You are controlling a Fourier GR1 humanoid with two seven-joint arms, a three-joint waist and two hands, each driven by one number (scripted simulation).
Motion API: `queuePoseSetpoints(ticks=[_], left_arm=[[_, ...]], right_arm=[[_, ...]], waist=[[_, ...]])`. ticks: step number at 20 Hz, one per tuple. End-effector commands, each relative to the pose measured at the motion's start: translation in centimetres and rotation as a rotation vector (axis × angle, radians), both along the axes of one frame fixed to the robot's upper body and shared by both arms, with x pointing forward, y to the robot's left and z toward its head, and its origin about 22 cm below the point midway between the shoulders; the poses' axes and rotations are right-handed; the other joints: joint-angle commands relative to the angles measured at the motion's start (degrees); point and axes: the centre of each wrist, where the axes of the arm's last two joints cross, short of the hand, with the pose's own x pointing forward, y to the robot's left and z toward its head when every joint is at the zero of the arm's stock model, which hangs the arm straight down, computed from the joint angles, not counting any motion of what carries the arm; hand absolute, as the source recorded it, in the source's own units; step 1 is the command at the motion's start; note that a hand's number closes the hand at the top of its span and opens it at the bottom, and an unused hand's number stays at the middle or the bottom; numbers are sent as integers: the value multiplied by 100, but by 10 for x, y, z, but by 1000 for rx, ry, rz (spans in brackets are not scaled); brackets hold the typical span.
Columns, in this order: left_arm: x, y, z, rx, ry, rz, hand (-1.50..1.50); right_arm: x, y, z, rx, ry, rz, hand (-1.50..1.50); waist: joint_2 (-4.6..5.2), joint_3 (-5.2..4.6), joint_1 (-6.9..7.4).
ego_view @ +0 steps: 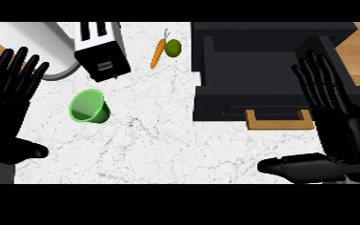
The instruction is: Pick up the cup, place it into the drawer and close the drawer
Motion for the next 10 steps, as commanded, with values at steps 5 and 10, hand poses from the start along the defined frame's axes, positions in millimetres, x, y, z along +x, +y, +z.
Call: queuePoseSetpoints(ticks=[5, 10], left_arm=[[32, 19, -54, 20, 94, 37, -150], [50, 42, -66, 44, 149, 57, -150]], right_arm=[[2, 5, -2, 0, 15, 41, -150], [26, -16, -8, -7, 0, 23, -150]], waist=[[-16, 6, -40], [-8, 7, -28]])
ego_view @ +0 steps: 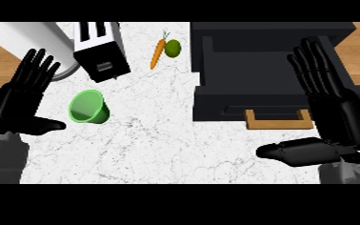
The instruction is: Pick up the cup, place it into the drawer and close the drawer
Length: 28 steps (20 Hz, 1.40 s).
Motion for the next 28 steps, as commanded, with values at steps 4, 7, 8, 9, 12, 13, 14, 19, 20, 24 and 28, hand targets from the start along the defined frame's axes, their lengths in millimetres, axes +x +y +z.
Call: queuePoseSetpoints(ticks=[4, 7, 8, 9, 12, 13, 14, 19, 20, 24, 28], left_arm=[[2, 16, -51, 23, 75, 52, -150], [-5, 34, -73, 54, 101, 67, -150], [2, 34, -76, 64, 111, 76, -150], [-6, 28, -90, 63, 119, 73, -150], [-7, 25, -109, 67, 142, 70, -150], [-6, 53, -93, 57, 153, 104, -150], [-3, 30, -113, 75, 148, 93, -150], [-15, 31, -132, 91, 161, 85, -150], [-28, 31, -146, 88, 159, 125, -150], [-29, 32, -148, 75, 140, 114, -150], [-43, 32, -159, 88, 128, 144, -150]], right_arm=[[5, 1, 8, 2, -19, 19, -150], [15, 3, 2, -2, -29, -3, -150], [10, -12, 7, -1, -29, -2, -150], [29, 2, 20, -16, -33, -10, -150], [17, 3, 28, -10, -30, 3, -150], [1, -23, 21, -14, -35, 5, -150], [23, 4, 16, -8, -37, 6, -150], [15, -21, 19, -2, -25, 9, -150], [17, -16, 20, -7, -37, 6, -150], [37, -8, 17, 11, -43, 5, -150], [24, -14, 22, -1, -42, 8, -150]], waist=[[-6, 2, 4], [4, -1, -6], [7, -1, -33], [11, -3, -4], [7, -4, -28], [3, -1, -43], [20, -5, -42], [8, -3, -39], [44, -15, -121], [54, -16, -87], [73, -30, -176]])
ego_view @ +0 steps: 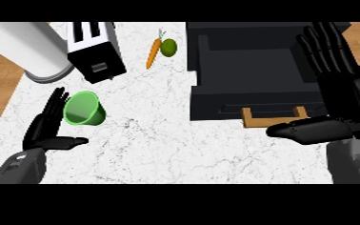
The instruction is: Pick up the cup, place it into the drawer and close the drawer
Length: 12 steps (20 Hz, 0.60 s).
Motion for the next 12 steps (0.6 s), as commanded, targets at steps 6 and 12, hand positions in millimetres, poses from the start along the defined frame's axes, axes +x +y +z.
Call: queuePoseSetpoints(ticks=[6, 12], left_arm=[[-9, 3, -7, -58, -77, -25, -150], [-3, -16, -14, -58, -108, -30, -150]], right_arm=[[-6, -10, 0, -4, 3, 1, -150], [6, -3, 7, -3, 3, 8, -150]], waist=[[16, -9, -72], [40, -14, -69]])
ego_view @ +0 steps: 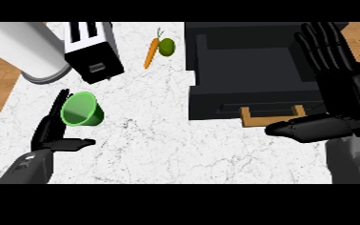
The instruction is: Pick up the cup, place it into the drawer and close the drawer
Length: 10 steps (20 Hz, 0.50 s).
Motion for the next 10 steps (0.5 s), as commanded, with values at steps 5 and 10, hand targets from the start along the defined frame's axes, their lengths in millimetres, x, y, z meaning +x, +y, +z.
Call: queuePoseSetpoints(ticks=[5, 10], left_arm=[[-2, -11, -7, -51, -83, -72, -150], [16, -14, 5, -141, -84, -123, -150]], right_arm=[[-7, -5, 5, -6, 9, 19, -150], [1, 9, 8, -1, -9, 13, -150]], waist=[[9, -4, -70], [45, -16, -64]])
